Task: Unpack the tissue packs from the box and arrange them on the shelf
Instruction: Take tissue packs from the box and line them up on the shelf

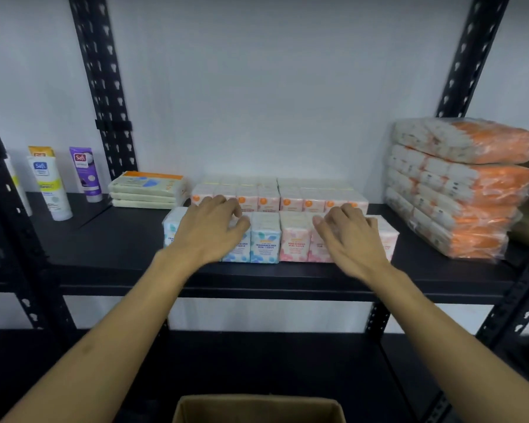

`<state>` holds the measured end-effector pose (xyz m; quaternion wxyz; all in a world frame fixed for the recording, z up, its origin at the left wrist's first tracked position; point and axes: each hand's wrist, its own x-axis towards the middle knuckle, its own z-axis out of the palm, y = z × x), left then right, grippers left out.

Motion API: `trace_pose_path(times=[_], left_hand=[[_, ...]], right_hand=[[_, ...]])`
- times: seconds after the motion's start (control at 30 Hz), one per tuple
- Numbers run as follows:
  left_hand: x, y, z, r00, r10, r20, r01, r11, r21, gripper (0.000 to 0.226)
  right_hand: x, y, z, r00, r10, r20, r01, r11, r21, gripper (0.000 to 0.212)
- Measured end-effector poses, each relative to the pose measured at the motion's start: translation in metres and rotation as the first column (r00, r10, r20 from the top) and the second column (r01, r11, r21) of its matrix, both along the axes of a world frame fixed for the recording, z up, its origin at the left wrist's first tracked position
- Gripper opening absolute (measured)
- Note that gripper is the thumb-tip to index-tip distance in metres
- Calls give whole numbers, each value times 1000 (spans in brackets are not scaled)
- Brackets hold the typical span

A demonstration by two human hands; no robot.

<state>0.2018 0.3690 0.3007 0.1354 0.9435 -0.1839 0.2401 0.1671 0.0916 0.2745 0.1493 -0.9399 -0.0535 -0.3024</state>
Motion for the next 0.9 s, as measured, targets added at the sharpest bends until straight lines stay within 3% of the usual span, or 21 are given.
trace_pose_path(times=[0.17, 0.3, 0.47, 0.9], left_hand=[[31, -9, 28, 991, 75, -110, -59, 989, 139, 48], [42, -10, 7, 960, 121, -254, -80, 983, 167, 56], [45, -16, -4, 986, 157, -50, -151, 984, 96, 54], [51, -18, -27, 934, 164, 317, -165, 986, -25, 54]], right_hand=[[29, 0, 46, 984, -91, -152, 81, 994, -72, 55], [45, 0, 41, 893, -97, -439, 48, 991, -122, 72], [52, 1, 31, 951, -138, -277, 121, 990, -76, 57], [60, 3, 13, 982, -182, 46, 186, 978, -94, 53]])
